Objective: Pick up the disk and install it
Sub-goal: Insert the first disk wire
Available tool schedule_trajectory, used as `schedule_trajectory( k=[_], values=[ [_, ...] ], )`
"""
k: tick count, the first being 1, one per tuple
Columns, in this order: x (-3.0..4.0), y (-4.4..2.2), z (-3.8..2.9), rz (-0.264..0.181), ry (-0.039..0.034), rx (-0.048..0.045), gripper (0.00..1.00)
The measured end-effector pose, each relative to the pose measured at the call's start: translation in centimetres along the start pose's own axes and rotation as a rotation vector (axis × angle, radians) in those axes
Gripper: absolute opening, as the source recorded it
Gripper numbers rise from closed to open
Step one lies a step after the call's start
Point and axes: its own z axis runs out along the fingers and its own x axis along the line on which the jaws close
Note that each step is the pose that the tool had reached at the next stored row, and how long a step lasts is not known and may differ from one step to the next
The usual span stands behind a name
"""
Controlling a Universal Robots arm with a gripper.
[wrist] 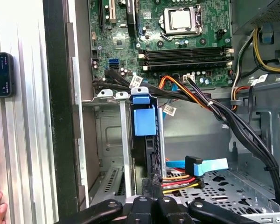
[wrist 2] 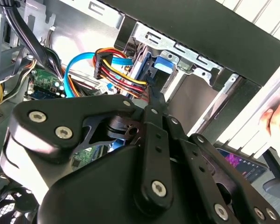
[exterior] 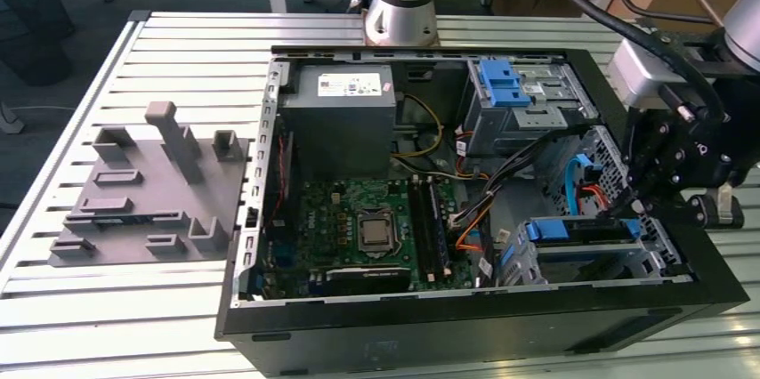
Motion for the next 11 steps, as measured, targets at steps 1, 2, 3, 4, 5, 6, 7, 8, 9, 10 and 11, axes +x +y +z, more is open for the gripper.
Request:
schedule_trajectory(
  k=[1,2,3,4,5,6,7,8,9,10,11],
  values=[
    [0.00,0.00,0.00,0.000,-0.0009,-0.0001,0.11],
    [-0.01,0.00,0.00,0.000,-0.0013,-0.0001,0.11],
    [-0.01,0.00,0.00,0.000,-0.0012,-0.0001,0.17],
    [0.00,0.00,0.00,0.000,-0.0012,-0.0001,0.17],
    [0.00,0.00,-0.01,0.000,-0.0011,-0.0001,0.17],
    [0.00,0.00,-0.01,0.000,-0.0012,-0.0001,0.24],
    [0.00,0.00,-0.01,0.000,-0.0016,-0.0001,0.24],
    [-0.01,0.00,-0.01,0.000,-0.0021,-0.0002,0.24],
    [0.00,0.00,0.00,0.000,-0.0033,-0.0003,0.24],
    [0.00,0.00,0.02,0.000,-0.0060,-0.0005,0.24],
    [0.00,0.00,0.06,0.000,-0.0098,-0.0009,0.24]
  ],
)
